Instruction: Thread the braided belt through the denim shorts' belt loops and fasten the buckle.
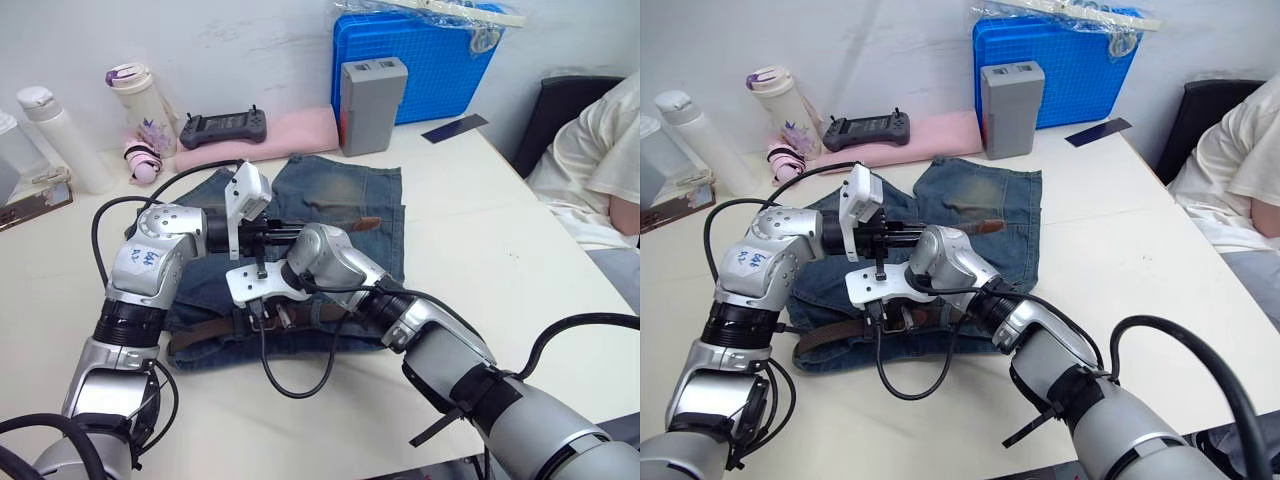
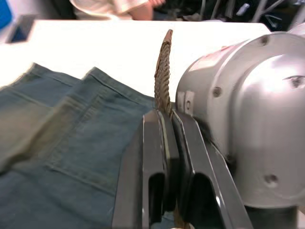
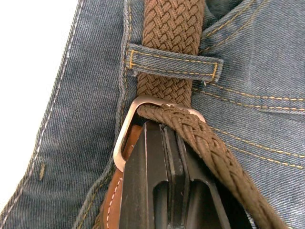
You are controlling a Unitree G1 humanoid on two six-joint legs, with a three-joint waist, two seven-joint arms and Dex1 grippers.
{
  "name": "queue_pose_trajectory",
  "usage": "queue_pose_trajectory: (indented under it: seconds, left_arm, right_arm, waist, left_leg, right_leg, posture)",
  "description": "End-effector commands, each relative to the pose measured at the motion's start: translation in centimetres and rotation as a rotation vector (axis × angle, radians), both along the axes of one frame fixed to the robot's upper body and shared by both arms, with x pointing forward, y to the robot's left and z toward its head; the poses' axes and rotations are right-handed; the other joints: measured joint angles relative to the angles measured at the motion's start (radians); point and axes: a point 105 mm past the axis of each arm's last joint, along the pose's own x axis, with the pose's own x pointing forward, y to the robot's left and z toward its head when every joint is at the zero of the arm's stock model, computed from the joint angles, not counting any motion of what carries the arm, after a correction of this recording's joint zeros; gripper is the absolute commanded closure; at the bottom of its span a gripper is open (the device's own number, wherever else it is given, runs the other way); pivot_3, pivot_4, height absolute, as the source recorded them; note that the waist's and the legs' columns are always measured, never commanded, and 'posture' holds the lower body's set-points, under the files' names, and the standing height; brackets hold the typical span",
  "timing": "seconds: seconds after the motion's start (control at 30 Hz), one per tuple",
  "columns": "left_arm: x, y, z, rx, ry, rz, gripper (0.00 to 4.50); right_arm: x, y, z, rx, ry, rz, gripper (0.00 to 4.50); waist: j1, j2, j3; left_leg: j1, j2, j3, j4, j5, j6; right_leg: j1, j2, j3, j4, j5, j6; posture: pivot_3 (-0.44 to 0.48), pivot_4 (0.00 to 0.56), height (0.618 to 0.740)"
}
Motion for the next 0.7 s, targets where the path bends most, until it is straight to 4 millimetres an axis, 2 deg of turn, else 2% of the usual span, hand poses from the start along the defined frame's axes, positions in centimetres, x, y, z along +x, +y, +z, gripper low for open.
queue_pose_trajectory:
  seconds: [0.03, 0.1, 0.2, 0.33, 0.5, 0.6, 0.7]
  left_arm:
    - [-2.3, -0.8, 8.7, -0.128, -0.319, -0.114, 4.5]
    - [-2.2, -0.4, 8.9, -0.127, -0.32, -0.098, 4.5]
    - [-2.4, -0.9, 9.7, -0.151, -0.34, -0.113, 4.5]
    - [-3.4, -3.4, 10.6, -0.21, -0.35, -0.189, 4.5]
    - [-3.4, -5.7, 12.1, -0.291, -0.369, -0.222, 4.5]
    - [-3.2, -6.7, 12.8, -0.332, -0.376, -0.231, 4.5]
    - [-2.8, -6.8, 12.8, -0.339, -0.384, -0.208, 4.5]
  right_arm:
    - [-3.8, -3.0, -9.5, -0.316, 0.178, 0.011, 4.43]
    - [-3.7, -3.1, -9.5, -0.316, 0.176, 0.007, 4.43]
    - [-3.7, -3.2, -9.5, -0.317, 0.175, 0.006, 4.43]
    - [-3.7, -3.1, -9.5, -0.322, 0.174, 0.015, 4.43]
    - [-3.9, -3.2, -9.7, -0.334, 0.172, 0.026, 4.43]
    - [-3.9, -3.4, -9.9, -0.345, 0.166, 0.034, 4.43]
    - [-4.0, -3.4, -10.0, -0.347, 0.163, 0.036, 4.43]
  waist:
    - [0.002, 0.0, 0.0]
    - [0.003, 0.001, 0.0]
    - [0.004, 0.0, 0.0]
    - [0.005, 0.0, 0.0]
    - [0.008, 0.0, 0.0]
    - [0.014, 0.0, 0.0]
    - [0.024, 0.0, 0.0]
  left_leg:
    - [0.0, 0.0, -0.001, -0.001, 0.0, -0.001]
    - [0.001, 0.0, -0.003, 0.0, 0.0, -0.001]
    - [0.002, -0.001, -0.004, 0.0, 0.0, -0.001]
    - [0.002, -0.001, -0.004, 0.0, 0.0, -0.001]
    - [0.002, -0.002, -0.005, 0.001, 0.0, -0.001]
    - [0.001, -0.004, -0.007, 0.001, 0.001, -0.001]
    - [0.002, -0.006, -0.008, 0.001, 0.001, 0.0]
  right_leg:
    - [0.0, 0.0, 0.0, 0.0, 0.0, 0.0]
    - [0.001, 0.001, 0.0, 0.0, 0.0, -0.001]
    - [0.002, 0.0, 0.0, 0.0, 0.0, 0.0]
    - [0.002, 0.0, 0.0, 0.0, 0.0, 0.0]
    - [0.002, 0.0, -0.001, 0.0, 0.0, 0.0]
    - [0.003, -0.002, -0.002, 0.0, 0.0, 0.0]
    - [0.003, -0.003, -0.002, 0.0, 0.0, 0.001]
  posture:
    - [0.0, 0.15, 0.739]
    - [0.0, 0.15, 0.739]
    - [0.0, 0.15, 0.739]
    - [0.0, 0.15, 0.739]
    - [0.0, 0.15, 0.739]
    - [0.0, 0.15, 0.739]
    - [0.0, 0.15, 0.739]
